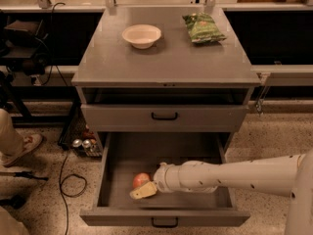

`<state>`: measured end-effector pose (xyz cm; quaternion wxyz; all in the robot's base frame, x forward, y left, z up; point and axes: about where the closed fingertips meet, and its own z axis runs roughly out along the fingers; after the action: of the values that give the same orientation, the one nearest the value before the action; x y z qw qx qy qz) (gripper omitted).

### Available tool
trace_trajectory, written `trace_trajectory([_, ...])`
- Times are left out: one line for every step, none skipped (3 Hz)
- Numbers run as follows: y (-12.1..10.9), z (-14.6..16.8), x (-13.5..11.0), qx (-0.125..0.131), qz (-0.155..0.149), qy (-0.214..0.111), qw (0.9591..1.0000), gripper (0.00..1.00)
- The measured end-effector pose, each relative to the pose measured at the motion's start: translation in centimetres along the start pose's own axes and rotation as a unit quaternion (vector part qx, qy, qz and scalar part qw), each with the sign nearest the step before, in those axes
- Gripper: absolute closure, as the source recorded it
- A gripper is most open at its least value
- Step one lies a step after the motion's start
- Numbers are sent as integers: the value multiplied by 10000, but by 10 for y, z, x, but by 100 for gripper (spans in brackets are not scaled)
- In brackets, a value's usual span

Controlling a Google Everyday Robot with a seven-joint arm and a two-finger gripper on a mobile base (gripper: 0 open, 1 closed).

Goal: Pick apple from middle drawer and place on counter

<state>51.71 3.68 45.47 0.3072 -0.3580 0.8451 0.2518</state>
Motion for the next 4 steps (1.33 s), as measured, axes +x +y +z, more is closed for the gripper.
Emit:
trace_trajectory([2,15,-1,-1,43,-195,9998,0])
trace_trajectory([2,33,-3,10,80,-419,9991,0])
trace_trajectory([1,45,-2,-2,117,-507,9986,0])
trace_trajectory([0,60,0,-41,154,-545,9984,0])
